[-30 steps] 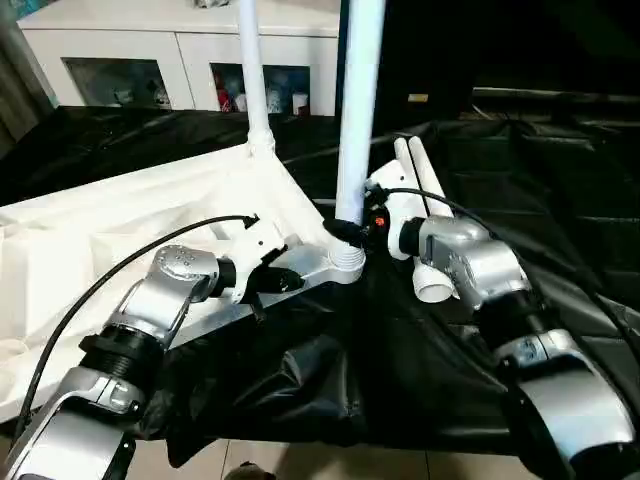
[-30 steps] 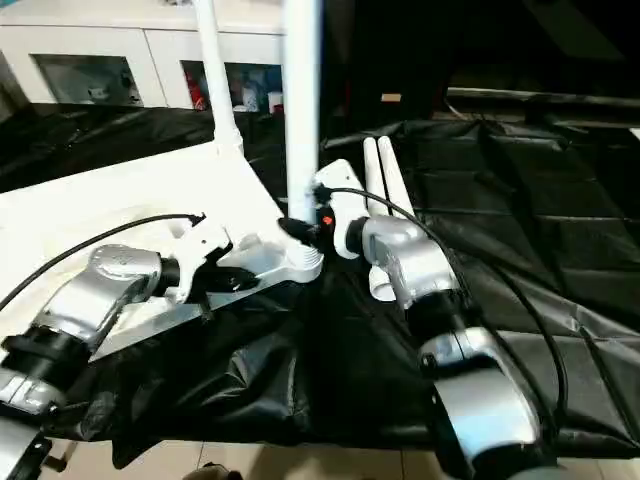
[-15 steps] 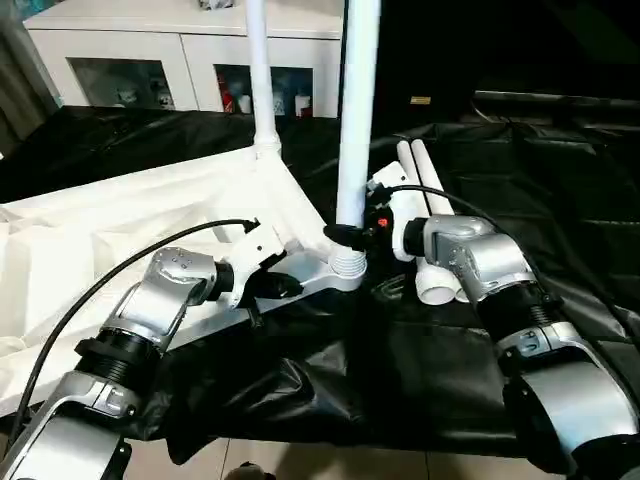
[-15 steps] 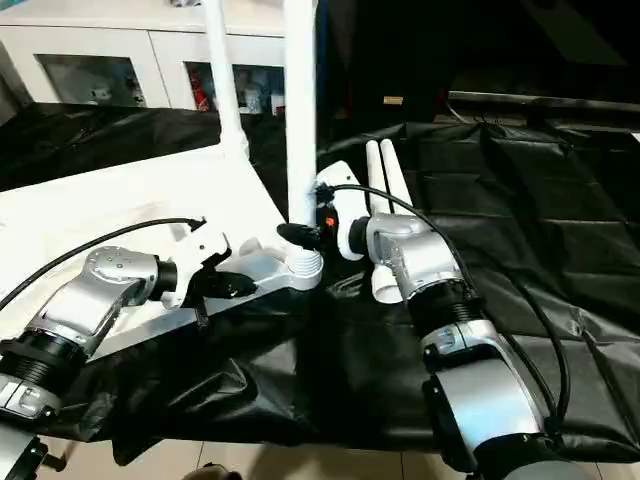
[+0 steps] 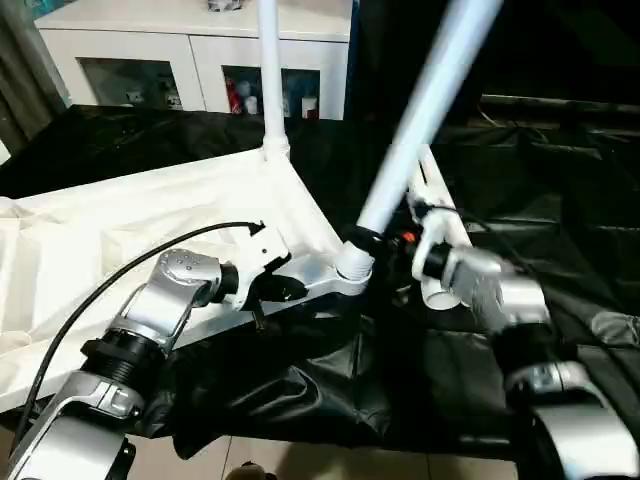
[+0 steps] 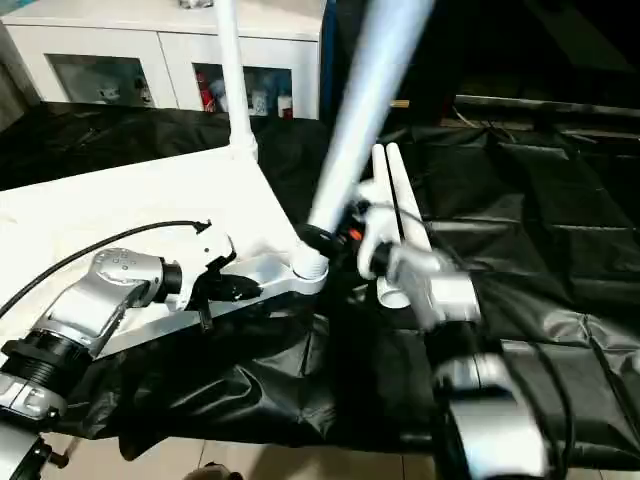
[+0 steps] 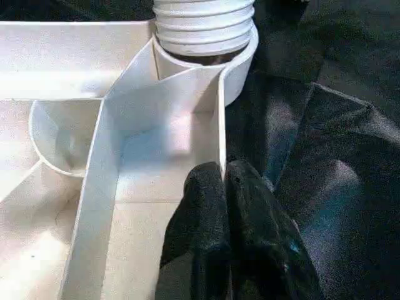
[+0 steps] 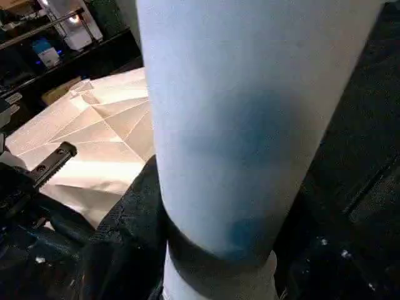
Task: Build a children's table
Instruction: Insert table leg to table base
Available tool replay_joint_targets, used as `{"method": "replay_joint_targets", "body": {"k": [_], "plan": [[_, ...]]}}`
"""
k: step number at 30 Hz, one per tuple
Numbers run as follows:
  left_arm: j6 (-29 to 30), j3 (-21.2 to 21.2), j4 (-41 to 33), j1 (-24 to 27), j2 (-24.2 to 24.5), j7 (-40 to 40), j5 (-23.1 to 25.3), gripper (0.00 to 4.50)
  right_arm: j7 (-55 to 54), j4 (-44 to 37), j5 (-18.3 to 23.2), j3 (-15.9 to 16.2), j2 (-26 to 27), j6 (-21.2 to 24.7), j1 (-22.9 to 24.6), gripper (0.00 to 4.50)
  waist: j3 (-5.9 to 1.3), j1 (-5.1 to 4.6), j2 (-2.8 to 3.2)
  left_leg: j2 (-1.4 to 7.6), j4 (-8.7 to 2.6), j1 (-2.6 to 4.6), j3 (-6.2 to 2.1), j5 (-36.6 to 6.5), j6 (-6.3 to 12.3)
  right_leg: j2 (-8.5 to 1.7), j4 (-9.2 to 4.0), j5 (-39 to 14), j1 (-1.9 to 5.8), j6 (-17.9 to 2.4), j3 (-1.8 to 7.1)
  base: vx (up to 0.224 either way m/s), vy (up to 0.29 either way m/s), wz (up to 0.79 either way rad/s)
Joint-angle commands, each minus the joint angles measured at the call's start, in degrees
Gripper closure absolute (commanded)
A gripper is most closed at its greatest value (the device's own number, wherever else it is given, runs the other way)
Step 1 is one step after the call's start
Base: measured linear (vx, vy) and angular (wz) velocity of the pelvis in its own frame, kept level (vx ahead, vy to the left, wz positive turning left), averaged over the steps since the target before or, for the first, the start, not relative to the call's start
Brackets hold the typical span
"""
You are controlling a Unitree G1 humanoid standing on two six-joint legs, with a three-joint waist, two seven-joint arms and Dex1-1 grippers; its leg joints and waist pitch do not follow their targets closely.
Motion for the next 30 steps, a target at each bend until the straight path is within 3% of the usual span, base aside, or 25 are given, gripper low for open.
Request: {"method": "replay_joint_targets", "body": {"k": [1, 3, 5, 6, 18, 20, 27, 28, 30], "plan": [[-1.12, -0.53, 1.44, -1.43, -0.26, 0.21, 1.06, 4.50, -2.05, 2.12, -1.95, 0.23, -0.10, -1.09, 4.46, 2.62, -4.32, -0.14, 0.90, 1.71, -4.28, 1.39, -0.52, -14.22, -1.22, -3.89, -4.41, -8.17, 2.50, -12.56, 2.61, 0.000, 0.000, 0.00], [-1.37, -0.41, 2.16, -1.90, -0.46, 0.61, 1.24, 4.50, -2.53, 1.04, -1.88, -0.17, 0.23, -2.62, 5.97, 2.62, -4.40, -0.06, 1.05, 1.67, -4.32, 1.29, -0.68, -14.34, -1.22, -3.94, -4.24, -8.09, 2.66, -12.47, 2.56, 0.000, 0.000, 0.00], [-1.45, -0.39, 2.38, -2.05, -0.50, 0.66, 1.28, 4.50, -2.52, 0.58, -1.96, -0.10, 0.29, -2.99, 6.51, 2.62, -4.38, -0.08, 0.82, 1.60, -4.34, 1.21, -0.65, -14.39, -0.89, -3.90, -4.39, -9.03, 2.71, -12.14, 2.56, 0.000, 0.000, 0.00], [-1.70, -0.41, 2.81, -2.27, -0.55, 0.76, 1.42, 4.50, -2.66, -0.31, -3.18, 1.00, 0.13, -4.13, 7.46, 2.62, -4.39, 0.00, 1.17, 1.59, -4.34, 1.21, -0.68, -14.55, -0.84, -3.98, -4.46, -9.58, 2.67, -12.01, 2.56, 0.000, 0.000, 0.00], [-3.39, -0.23, 5.24, -3.24, -1.09, 1.45, 2.37, 4.50, -5.61, -6.80, -10.18, 7.86, -0.57, -9.65, 10.86, 2.62, -4.18, -0.14, 1.28, 1.60, -4.80, 1.28, -0.87, -17.50, -1.59, -3.94, -5.24, -15.44, 2.22, -9.46, 2.65, 0.000, 0.000, 0.00], [-3.80, -0.57, 5.60, -3.33, -0.97, 1.23, 2.52, 4.50, -5.44, -6.80, -11.54, 9.39, -0.93, -9.69, 10.56, 2.62, -4.04, -0.27, 1.40, 1.61, -4.86, 1.46, -0.92, -19.22, -1.64, -3.99, -5.55, -18.23, 1.99, -9.04, 2.66, 0.000, 0.000, 0.00], [-4.03, -0.98, 5.48, -3.10, -0.69, 0.47, 2.69, 4.50, -1.47, -4.41, -13.62, 12.94, -2.45, -8.17, 8.15, 2.62, -3.90, -0.78, 1.15, 1.63, -5.01, 1.44, -1.03, -20.59, -1.63, -4.00, -5.63, -19.70, 2.00, -9.01, 2.74, 0.000, 0.000, 0.00], [-3.65, -1.15, 4.58, -2.44, -0.35, -0.20, 2.56, 4.50, 1.61, -2.33, -14.15, 14.38, -3.14, -7.46, 6.36, 2.62, -3.82, -0.80, 0.33, 1.66, -4.99, 1.37, -0.91, -20.08, -1.17, -4.06, -5.68, -19.98, 2.02, -9.11, 2.76, 0.000, 0.000, 0.00], [-3.60, -1.21, 4.23, -2.14, -0.20, -0.44, 2.56, 4.50, 2.50, -1.38, -14.31, 14.73, -3.27, -7.53, 5.63, 2.62, -3.91, -0.80, 0.78, 1.72, -4.96, 1.34, -0.95, -19.36, -1.03, -4.14, -5.61, -19.74, 2.01, -9.27, 2.82, 0.000, 0.000, 0.00]]}}
